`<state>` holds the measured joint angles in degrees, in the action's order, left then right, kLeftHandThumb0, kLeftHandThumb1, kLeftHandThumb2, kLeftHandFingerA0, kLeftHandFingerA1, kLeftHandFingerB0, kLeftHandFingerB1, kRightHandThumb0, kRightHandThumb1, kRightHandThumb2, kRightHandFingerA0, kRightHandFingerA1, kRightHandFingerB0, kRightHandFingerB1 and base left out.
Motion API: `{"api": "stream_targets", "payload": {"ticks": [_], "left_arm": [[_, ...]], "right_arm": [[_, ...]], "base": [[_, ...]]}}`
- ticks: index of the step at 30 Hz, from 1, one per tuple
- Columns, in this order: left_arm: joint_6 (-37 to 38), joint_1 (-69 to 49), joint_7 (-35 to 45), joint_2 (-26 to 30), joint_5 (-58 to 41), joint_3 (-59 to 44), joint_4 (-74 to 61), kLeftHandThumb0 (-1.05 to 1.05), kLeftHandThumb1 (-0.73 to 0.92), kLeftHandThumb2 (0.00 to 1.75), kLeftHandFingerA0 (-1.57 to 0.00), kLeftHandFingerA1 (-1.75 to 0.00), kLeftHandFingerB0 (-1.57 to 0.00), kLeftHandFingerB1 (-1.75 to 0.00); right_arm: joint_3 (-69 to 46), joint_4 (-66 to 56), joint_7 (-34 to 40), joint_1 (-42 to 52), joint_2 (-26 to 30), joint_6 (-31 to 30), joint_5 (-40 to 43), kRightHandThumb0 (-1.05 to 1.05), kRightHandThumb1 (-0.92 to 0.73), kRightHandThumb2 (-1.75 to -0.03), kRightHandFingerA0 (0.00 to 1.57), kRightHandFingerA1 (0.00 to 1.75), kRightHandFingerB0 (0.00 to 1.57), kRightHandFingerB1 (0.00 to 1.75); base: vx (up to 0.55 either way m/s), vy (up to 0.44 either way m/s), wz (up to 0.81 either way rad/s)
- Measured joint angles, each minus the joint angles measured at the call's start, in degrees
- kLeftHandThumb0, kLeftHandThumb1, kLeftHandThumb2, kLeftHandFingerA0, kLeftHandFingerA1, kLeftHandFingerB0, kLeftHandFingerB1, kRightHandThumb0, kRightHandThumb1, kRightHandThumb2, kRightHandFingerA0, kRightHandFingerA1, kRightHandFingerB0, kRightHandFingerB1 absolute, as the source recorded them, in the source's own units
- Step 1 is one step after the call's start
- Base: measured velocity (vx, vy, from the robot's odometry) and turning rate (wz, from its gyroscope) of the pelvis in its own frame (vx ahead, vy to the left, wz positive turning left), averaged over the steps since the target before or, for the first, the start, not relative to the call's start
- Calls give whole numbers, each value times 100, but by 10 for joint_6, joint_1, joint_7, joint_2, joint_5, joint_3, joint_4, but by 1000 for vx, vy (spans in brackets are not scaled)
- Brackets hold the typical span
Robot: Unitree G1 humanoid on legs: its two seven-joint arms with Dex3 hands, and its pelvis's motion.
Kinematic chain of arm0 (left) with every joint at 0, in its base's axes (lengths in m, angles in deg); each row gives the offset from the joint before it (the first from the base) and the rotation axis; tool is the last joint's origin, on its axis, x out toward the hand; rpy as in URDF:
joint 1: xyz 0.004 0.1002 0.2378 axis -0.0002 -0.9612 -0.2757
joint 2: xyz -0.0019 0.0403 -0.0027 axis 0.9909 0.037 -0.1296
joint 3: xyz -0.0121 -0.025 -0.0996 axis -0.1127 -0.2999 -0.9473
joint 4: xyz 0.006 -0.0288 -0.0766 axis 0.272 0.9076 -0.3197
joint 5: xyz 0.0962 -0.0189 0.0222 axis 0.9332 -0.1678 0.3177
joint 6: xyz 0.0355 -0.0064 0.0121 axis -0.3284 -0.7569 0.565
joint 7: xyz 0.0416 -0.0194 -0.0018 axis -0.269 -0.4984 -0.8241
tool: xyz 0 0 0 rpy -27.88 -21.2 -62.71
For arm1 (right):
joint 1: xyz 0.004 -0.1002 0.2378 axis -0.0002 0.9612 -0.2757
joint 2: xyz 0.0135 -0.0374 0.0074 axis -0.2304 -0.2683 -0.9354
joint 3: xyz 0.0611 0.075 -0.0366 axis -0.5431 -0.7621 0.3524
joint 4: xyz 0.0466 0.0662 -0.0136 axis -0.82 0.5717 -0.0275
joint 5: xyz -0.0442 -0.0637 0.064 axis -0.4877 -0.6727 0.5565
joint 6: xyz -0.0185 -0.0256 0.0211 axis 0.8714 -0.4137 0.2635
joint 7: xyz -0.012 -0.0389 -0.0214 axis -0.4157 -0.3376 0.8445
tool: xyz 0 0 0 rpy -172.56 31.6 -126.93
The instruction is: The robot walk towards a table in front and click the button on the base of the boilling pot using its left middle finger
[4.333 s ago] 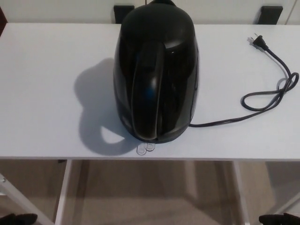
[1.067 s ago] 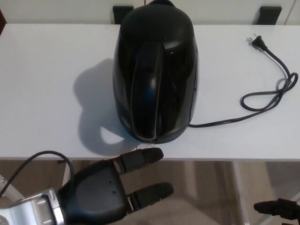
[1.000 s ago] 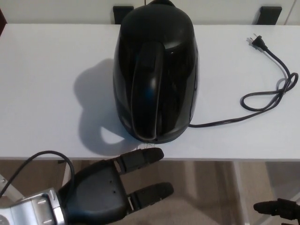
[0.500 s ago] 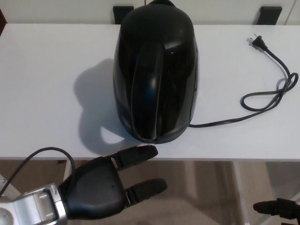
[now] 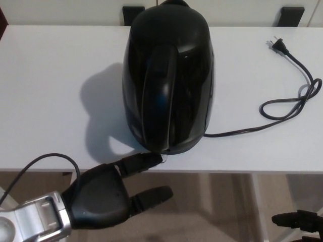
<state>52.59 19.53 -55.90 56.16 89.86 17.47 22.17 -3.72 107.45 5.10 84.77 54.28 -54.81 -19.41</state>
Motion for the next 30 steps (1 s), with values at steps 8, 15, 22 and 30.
{"api": "stream_targets", "payload": {"ticks": [8, 15, 22, 30], "left_arm": [[0, -4, 6, -10, 1, 1, -3, -52, 59, 75, -5, -26, -3, -20], [0, -9, -10, -28, 2, 12, 20, -49, 65, 63, -8, -24, -8, -20], [0, -7, -31, -36, 3, 19, 43, -50, 46, 85, 0, -31, 0, -31], [0, -2, -17, -37, 1, 20, 44, -53, 47, 85, 0, -29, 0, -28]], "right_arm": [[-1, 1, 0, 3, 0, 0, 0, -22, -47, -53, 84, 58, 65, 51], [0, 1, -1, 9, 0, 0, 0, -19, -48, -53, 82, 58, 63, 51], [-2, 2, -3, 6, 0, 1, 0, -23, -48, -54, 83, 58, 64, 51], [-2, 2, -5, -1, 2, 3, -1, -21, -47, -53, 83, 57, 64, 50]], "base": [[0, 0, 0], [0, 0, 0], [0, 0, 0], [0, 0, 0]]}}
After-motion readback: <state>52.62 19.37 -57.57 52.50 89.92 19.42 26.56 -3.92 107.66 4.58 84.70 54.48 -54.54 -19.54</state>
